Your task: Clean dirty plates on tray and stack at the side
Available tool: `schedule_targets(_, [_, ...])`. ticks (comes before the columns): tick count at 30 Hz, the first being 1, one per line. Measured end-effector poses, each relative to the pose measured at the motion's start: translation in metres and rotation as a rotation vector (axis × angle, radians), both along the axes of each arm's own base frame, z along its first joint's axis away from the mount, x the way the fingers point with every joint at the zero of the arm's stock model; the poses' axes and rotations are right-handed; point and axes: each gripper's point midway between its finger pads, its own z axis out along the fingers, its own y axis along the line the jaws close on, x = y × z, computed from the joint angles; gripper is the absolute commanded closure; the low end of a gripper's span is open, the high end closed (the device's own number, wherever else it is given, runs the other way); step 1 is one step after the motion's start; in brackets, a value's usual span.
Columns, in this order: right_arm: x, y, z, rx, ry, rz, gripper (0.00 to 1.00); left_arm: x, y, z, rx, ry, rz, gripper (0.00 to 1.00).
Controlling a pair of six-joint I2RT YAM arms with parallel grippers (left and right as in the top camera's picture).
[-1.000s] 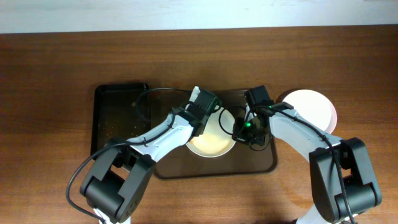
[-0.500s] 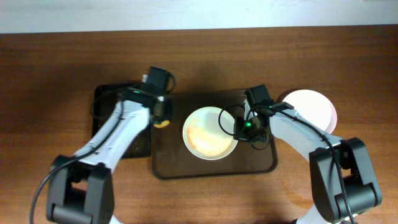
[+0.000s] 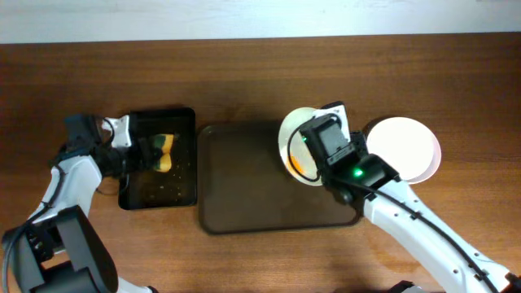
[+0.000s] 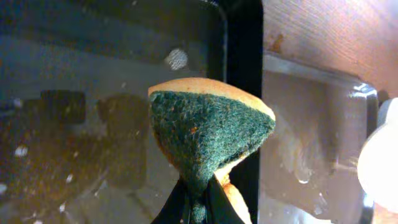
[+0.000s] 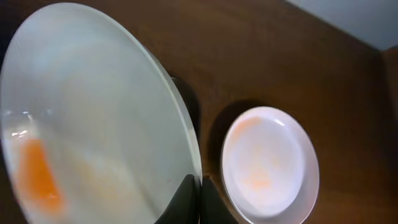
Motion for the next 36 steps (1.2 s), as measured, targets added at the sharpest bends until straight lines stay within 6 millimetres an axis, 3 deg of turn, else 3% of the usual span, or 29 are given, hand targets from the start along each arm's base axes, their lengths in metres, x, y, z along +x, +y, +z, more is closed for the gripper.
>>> schedule_targets(5, [0.0,-0.002,0.003,-0.034,-0.017,-0.007,0.96,-0.018,0.024,-0.058,0.044,0.224,0.154,0.95])
schedule_targets(6, [0.0,-0.002,0.003,-0.027,-0.019,-0.014,0.96,-0.018,0.027,-0.059,0.044,0.247,0.197,0.92])
schedule_targets(8, [-0.001,0.004,0.0,0.01,-0.005,-0.002,0.96,-0.019,0.029,-0.06,0.032,0.271,0.248,1.0])
schedule_targets(11, [0.001,0.002,0.003,0.029,-0.033,-0.038,0.96,-0.014,0.02,-0.055,-0.006,0.226,0.187,0.98])
schedule_targets(16, [0.001,-0.001,0.004,0.03,-0.042,-0.058,0.96,-0.011,-0.02,-0.053,0.103,0.151,-0.052,1.0])
schedule_targets(18, [0.0,0.0,0.003,0.038,-0.035,-0.059,0.96,-0.008,-0.043,-0.045,0.19,0.09,-0.174,1.0])
schedule_targets(20, [0.0,0.0,0.002,0.045,-0.035,-0.062,0.96,0.001,-0.036,-0.03,0.378,0.031,-0.18,1.0])
schedule_targets(21, [0.0,0.001,0.002,0.047,-0.035,-0.063,0.96,0.005,-0.03,-0.013,0.466,-0.008,-0.156,1.0])
schedule_targets(22, [0.0,0.001,0.002,0.047,-0.036,-0.064,0.96,0.007,-0.021,0.003,0.514,-0.037,-0.106,1.0])
schedule_targets(25, [-0.001,0.0,0.002,0.047,-0.032,-0.063,0.96,-0.018,-0.019,0.012,0.419,0.099,0.109,1.0])
schedule_targets(29, [-0.001,0.001,0.002,0.049,-0.032,-0.062,0.96,-0.036,-0.018,0.007,0.167,0.338,0.633,1.0])
schedule_targets(34, [-0.001,0.003,0.001,0.057,-0.026,-0.056,0.96,-0.053,0.009,0.002,0.024,0.471,1.279,1.0])
schedule_targets(36, [-0.001,0.004,0.0,0.064,-0.023,-0.054,0.96,-0.053,0.012,0.002,-0.055,0.485,1.445,1.0])
